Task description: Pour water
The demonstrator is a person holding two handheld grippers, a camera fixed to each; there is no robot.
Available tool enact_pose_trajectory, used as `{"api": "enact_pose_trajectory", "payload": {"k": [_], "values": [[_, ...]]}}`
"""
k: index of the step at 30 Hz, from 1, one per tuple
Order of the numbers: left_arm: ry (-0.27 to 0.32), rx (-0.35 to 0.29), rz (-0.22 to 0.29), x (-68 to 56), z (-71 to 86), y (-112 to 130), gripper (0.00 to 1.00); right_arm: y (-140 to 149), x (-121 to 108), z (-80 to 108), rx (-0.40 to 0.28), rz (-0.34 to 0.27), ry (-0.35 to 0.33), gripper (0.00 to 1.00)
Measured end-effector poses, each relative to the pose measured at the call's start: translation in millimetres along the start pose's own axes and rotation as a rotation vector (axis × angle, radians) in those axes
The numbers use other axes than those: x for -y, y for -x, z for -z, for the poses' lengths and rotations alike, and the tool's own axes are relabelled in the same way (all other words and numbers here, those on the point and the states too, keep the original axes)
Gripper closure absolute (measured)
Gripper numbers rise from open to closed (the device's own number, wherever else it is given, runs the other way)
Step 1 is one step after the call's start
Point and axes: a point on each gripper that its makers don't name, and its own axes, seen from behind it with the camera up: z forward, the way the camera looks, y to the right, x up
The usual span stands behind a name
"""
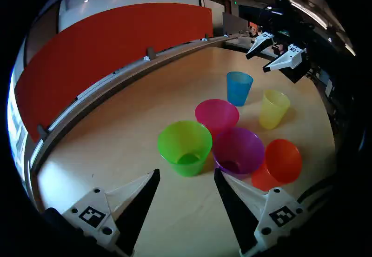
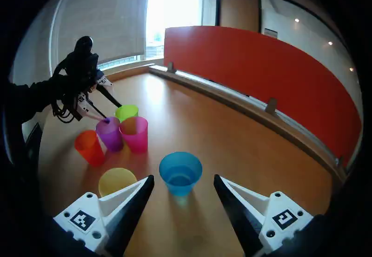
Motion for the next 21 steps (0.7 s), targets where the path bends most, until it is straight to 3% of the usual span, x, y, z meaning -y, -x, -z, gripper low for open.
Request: {"api": "enact_pose_trajectory", "payload": {"k": [21], "values": [[0.024,0.012,-0.017,-6.7,-16.3,-10,0.14,9,-4,-7.8,0.014,-0.002,-0.002,0.0]]}}
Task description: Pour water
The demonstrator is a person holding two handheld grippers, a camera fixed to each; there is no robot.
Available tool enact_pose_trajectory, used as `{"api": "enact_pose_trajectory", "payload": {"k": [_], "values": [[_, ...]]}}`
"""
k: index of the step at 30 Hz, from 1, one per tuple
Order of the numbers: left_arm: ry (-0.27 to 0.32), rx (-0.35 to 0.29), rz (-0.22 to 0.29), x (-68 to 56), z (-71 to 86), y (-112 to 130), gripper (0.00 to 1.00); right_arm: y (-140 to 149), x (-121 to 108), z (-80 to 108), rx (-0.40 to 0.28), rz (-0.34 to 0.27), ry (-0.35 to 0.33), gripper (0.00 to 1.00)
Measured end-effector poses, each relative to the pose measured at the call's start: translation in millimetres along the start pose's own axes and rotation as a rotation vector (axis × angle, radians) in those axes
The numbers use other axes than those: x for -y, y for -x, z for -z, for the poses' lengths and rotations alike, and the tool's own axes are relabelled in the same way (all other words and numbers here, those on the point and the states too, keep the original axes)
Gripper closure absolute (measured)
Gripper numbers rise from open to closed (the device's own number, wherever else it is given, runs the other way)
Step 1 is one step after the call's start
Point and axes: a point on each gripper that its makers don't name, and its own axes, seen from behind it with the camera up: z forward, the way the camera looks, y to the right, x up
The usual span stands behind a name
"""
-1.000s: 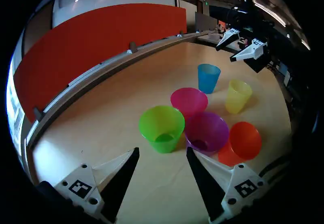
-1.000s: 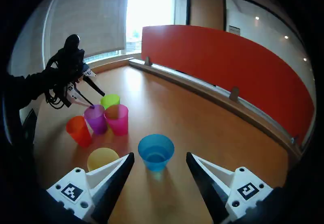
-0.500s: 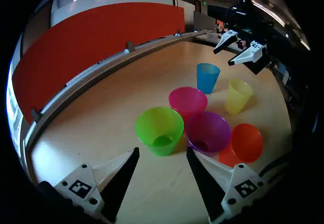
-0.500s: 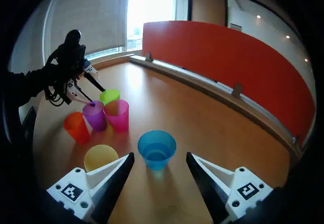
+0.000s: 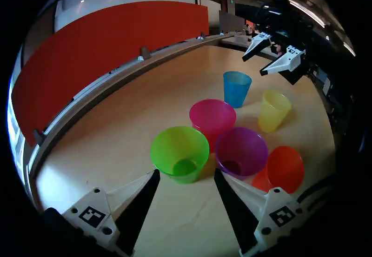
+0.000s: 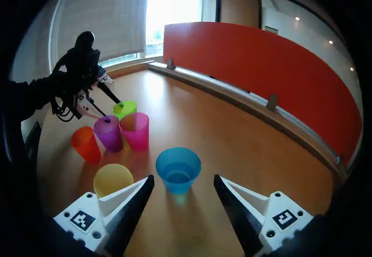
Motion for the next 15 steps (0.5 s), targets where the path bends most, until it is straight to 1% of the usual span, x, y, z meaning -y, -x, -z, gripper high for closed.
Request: {"api": "enact_pose_trajectory", "payload": {"k": [8,15], "values": [[-0.004,0.003,-0.009,3.7,-3.4,-2,0.14,1,-3,-0.8,0.002,0.0,0.002,0.0],[-0.002,0.009,-0.015,6.4,-10.5,-4,0.14,3,-2,-3.6,0.008,-0.001,-0.001,0.0]]}}
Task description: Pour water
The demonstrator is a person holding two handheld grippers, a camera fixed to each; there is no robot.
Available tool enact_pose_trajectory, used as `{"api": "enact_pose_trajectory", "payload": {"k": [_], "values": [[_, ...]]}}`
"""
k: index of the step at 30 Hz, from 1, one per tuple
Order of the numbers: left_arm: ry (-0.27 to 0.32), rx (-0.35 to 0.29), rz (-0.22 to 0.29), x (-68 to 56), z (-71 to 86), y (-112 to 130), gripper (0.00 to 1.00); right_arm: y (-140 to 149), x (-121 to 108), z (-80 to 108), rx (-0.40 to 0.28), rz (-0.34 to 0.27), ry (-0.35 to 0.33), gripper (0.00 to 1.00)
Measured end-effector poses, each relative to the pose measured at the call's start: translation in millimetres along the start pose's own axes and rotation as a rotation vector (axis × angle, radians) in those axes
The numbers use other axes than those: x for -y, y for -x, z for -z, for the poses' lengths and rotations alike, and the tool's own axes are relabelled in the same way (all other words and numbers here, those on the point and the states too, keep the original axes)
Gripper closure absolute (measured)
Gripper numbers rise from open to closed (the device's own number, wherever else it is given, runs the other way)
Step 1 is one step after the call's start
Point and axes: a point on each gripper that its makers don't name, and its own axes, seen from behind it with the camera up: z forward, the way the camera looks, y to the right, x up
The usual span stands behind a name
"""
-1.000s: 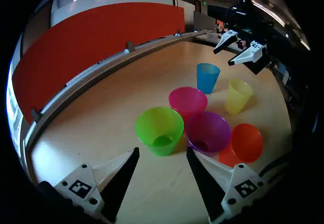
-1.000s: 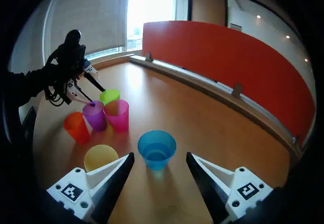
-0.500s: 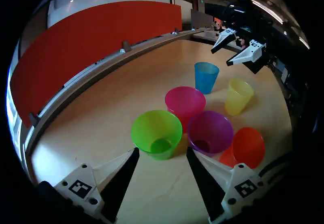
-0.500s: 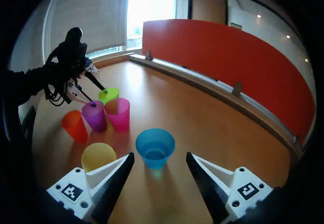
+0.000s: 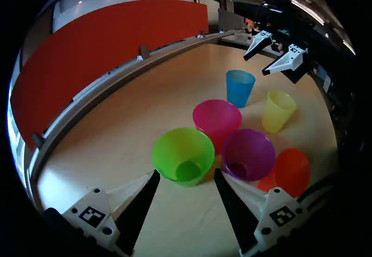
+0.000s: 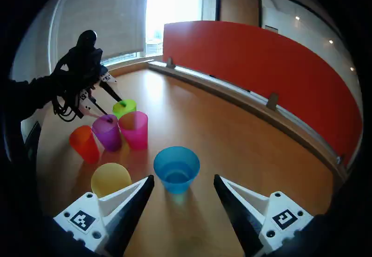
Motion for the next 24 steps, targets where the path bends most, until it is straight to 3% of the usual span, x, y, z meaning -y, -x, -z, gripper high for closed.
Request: {"api": "enact_pose_trajectory", "payload": {"k": [24], "values": [[-0.011,0.038,-0.044,5.1,-22.5,2,0.14,5,-2,-8.6,0.013,-0.002,-0.005,0.0]]}}
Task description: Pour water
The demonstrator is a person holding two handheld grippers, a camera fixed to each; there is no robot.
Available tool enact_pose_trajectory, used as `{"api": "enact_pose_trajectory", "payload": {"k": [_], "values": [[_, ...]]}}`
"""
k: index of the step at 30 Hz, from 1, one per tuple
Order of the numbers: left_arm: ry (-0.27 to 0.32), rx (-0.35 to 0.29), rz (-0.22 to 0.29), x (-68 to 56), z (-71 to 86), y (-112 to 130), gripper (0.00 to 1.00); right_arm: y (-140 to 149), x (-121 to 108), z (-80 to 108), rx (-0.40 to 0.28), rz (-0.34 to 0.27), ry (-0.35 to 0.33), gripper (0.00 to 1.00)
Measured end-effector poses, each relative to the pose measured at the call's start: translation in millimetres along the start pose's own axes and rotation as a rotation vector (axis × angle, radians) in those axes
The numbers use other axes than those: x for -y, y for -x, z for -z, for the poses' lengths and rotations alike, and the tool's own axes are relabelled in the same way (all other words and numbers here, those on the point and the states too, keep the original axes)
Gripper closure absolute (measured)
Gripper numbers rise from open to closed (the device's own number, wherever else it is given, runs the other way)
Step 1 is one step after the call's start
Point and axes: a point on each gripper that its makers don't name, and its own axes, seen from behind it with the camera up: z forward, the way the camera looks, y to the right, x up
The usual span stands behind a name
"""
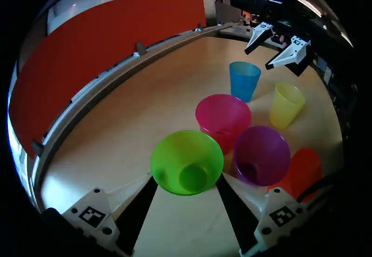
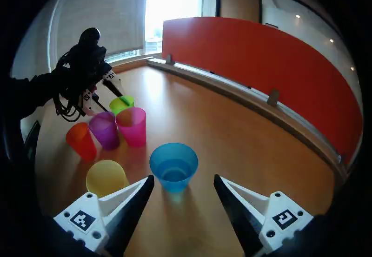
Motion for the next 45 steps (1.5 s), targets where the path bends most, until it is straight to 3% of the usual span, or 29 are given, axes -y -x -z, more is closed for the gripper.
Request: {"api": "enact_pose_trajectory", "payload": {"k": [11,20,26,45], "values": [[0.005,-0.006,0.028,0.4,-3.9,-1,0.19,1,-1,0.7,-0.001,-0.003,0.001,0.0],[0.007,-0.017,-0.006,-4.1,-3.4,-3,0.2,3,0,1.1,-0.002,-0.01,-0.003,0.0],[-0.004,-0.023,0.014,-0.1,-3.7,-3,0.2,4,1,0.7,-0.003,-0.013,-0.007,0.0],[-0.029,-0.048,0.018,6.2,10.8,-13,0.2,6,4,-5.3,0.007,-0.01,-0.013,0.0]]}}
